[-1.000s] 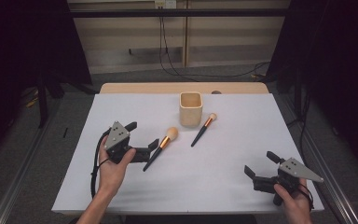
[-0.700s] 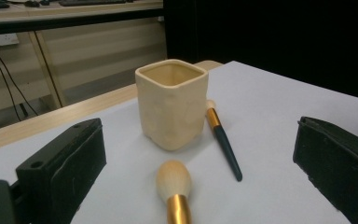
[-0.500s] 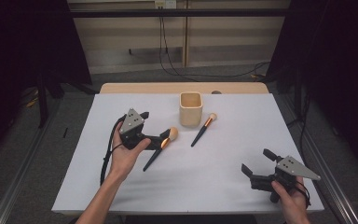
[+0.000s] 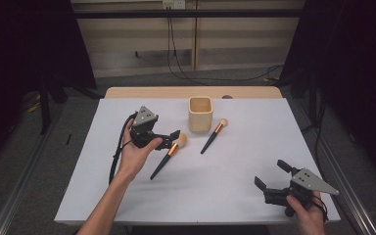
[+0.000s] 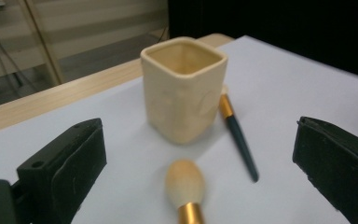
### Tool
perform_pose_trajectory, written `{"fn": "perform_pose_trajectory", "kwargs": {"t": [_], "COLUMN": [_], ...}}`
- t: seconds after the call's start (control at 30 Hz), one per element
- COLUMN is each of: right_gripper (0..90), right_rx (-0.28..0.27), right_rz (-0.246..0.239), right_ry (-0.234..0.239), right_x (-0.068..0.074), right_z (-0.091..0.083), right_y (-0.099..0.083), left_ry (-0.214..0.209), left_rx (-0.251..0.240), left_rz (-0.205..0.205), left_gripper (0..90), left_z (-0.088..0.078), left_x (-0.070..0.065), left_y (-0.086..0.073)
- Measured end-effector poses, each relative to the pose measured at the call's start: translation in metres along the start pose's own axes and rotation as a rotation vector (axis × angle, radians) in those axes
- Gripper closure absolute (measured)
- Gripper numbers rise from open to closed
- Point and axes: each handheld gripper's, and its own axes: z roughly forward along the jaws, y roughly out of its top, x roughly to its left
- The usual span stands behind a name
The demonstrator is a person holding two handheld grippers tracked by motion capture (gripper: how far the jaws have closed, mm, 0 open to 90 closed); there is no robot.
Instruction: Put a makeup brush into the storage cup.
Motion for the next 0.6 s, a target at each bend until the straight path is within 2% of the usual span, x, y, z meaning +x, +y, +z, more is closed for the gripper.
{"fn": "perform_pose_trajectory", "kwargs": {"t": [0.07, 0.17, 0.23, 0.27, 0.3, 0.4, 0.5, 0.6], "right_gripper": [0.0, 0.0, 0.0, 0.0, 0.0, 0.0, 0.0, 0.0], "right_rx": [0.000, 0.001, 0.001, 0.003, 0.004, 0.005, 0.007, 0.005], "right_rz": [0.002, 0.008, 0.002, 0.002, 0.001, 0.004, 0.004, -0.003], "right_ry": [0.000, -0.003, -0.002, -0.001, -0.001, -0.002, -0.002, 0.005], "right_x": [-0.001, -0.002, -0.001, -0.001, -0.001, -0.001, -0.001, -0.001], "right_z": [0.000, 0.000, 0.000, -0.001, 0.000, 0.000, 0.001, 0.000], "right_y": [0.000, -0.001, -0.001, -0.001, -0.001, -0.001, -0.001, -0.001], "left_ry": [0.019, 0.022, 0.033, 0.033, 0.038, 0.052, 0.042, 0.042], "left_rx": [0.038, 0.121, 0.155, 0.155, 0.188, 0.244, 0.342, 0.399], "left_rz": [0.014, 0.008, 0.016, 0.016, 0.014, 0.017, 0.006, -0.006], "left_gripper": [3.1, 3.1, 3.2, 3.3, 3.3, 3.9, 5.6, 5.5], "left_z": [0.004, 0.011, 0.015, 0.015, 0.017, 0.019, 0.022, 0.026], "left_x": [-0.001, 0.001, 0.002, 0.002, 0.003, 0.004, 0.006, 0.007], "left_y": [-0.001, -0.001, -0.001, -0.001, 0.001, 0.004, 0.007, 0.008]}}
